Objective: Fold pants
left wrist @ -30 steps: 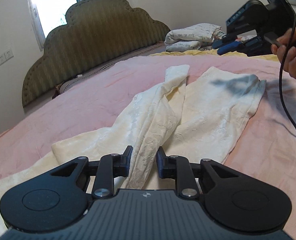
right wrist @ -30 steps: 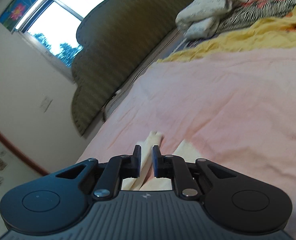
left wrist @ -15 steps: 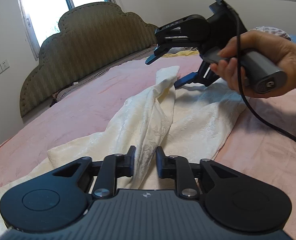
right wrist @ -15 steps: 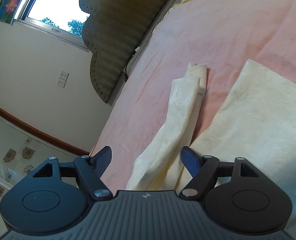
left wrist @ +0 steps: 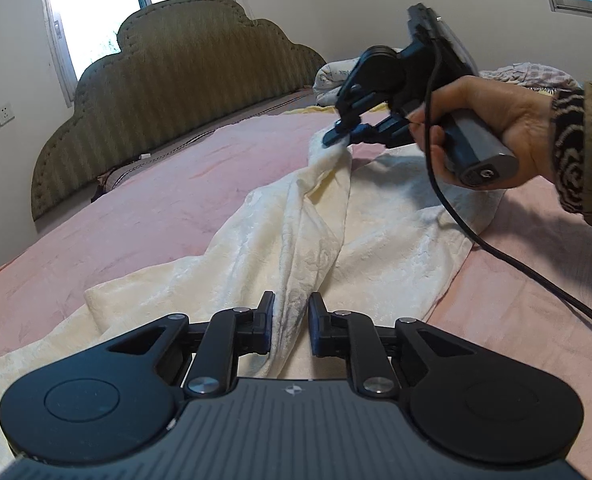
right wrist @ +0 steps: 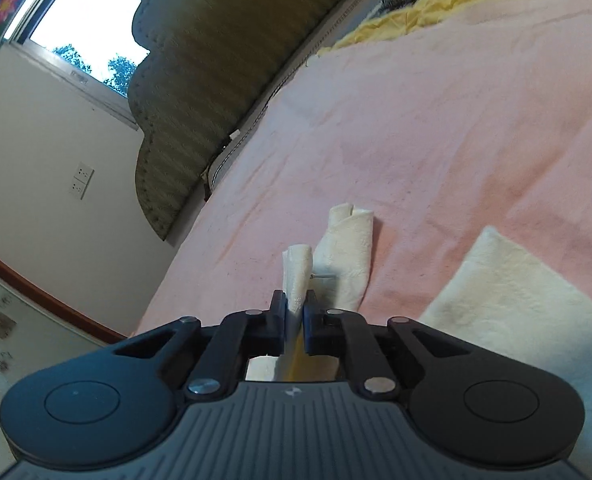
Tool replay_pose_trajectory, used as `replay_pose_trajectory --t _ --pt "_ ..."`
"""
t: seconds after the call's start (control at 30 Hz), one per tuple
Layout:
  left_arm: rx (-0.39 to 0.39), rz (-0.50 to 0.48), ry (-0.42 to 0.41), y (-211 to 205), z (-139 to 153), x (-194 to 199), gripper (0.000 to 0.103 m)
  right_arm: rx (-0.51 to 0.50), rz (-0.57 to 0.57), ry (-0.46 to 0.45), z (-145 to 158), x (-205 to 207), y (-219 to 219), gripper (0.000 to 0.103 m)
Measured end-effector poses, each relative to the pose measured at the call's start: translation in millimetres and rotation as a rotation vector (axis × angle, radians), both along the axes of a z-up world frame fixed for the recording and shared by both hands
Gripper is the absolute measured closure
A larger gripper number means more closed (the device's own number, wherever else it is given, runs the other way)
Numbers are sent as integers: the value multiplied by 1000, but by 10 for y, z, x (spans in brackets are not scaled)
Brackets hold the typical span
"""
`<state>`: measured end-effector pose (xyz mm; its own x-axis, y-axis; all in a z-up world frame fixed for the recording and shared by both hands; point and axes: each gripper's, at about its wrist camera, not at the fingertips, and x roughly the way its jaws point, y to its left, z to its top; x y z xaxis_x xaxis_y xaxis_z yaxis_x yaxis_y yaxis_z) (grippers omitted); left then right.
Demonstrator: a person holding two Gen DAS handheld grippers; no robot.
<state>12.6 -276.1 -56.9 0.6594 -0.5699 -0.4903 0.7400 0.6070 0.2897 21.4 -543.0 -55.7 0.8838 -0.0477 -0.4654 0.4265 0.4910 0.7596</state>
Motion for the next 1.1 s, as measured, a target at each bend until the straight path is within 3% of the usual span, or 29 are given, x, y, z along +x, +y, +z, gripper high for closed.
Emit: replay_pose_trajectory --t 0.13,0.23,0.33,0.4,0.5,0.6,0.7,0.83,1.1 --pt "-44 48 38 7 60 132 88 -52 -5 -12 176 -140 -17 95" --pt "-119 151 31 22 253 310 90 -78 13 -18 459 -24 -69 95" --pt "-283 273 4 214 561 415 90 -169 53 -192 944 -49 25 95" --pt "-321 263 -27 291 671 373 91 -244 68 -332 1224 -215 137 95" --pt "-224 152 -20 216 604 224 92 -316 14 -295 1278 -570 237 96" --pt "-118 28 30 61 355 34 90 -317 -72 -109 929 -906 198 95" --pt "-17 -37 41 -70 115 -115 90 -211 -144 4 499 -1231 121 95" --pt "14 -72 35 -18 40 -191 90 -144 -192 66 177 -1516 122 95" --pt "84 -132 -28 79 -28 -257 90 -202 -192 116 226 -1673 253 95"
